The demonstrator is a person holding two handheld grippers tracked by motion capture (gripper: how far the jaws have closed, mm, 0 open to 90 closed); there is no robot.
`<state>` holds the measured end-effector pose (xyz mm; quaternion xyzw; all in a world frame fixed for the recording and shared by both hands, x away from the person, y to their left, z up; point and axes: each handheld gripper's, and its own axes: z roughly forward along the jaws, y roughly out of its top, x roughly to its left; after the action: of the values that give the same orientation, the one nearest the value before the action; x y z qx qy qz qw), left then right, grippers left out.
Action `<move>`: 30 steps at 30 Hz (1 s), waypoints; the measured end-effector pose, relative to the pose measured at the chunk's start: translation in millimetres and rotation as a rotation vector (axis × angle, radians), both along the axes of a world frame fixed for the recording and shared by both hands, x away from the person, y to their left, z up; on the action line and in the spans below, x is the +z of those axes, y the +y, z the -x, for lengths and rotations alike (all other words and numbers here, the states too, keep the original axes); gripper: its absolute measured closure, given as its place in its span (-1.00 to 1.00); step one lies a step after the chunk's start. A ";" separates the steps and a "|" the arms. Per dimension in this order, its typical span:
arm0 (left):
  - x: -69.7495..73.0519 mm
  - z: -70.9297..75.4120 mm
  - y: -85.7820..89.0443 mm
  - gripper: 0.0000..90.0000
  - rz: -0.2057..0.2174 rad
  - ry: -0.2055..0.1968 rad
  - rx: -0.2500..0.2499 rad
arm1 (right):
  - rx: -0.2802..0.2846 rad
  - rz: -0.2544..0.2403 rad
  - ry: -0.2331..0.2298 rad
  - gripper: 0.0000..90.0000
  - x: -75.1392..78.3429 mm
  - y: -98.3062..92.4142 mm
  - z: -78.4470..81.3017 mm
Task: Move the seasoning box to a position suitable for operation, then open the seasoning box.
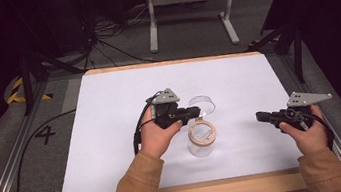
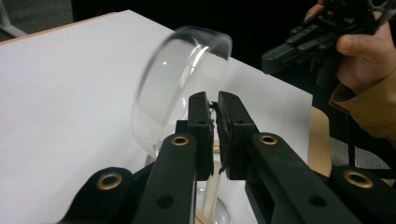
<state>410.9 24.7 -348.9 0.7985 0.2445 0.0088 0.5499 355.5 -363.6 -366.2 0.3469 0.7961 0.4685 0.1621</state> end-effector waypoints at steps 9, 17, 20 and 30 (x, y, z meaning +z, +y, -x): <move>1.1 -0.8 3.6 0.79 0.032 0.014 0.008 | -0.004 0.004 0.002 1.00 -0.6 -1.5 0.5; 19.8 15.9 9.6 0.70 -0.024 -0.029 0.000 | -0.001 -0.002 0.000 1.00 0.7 -0.8 -0.3; 28.5 23.0 22.3 0.63 -0.055 -0.052 0.028 | 0.003 -0.001 -0.002 1.00 1.0 -0.2 -1.3; 25.4 20.9 78.7 0.49 -0.142 -0.013 0.190 | 0.030 -0.006 0.006 0.93 2.6 8.3 -11.6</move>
<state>390.0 103.4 -323.5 0.8087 0.3142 0.0832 0.4902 367.1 -355.3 -363.6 0.3368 0.8003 0.4723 0.1515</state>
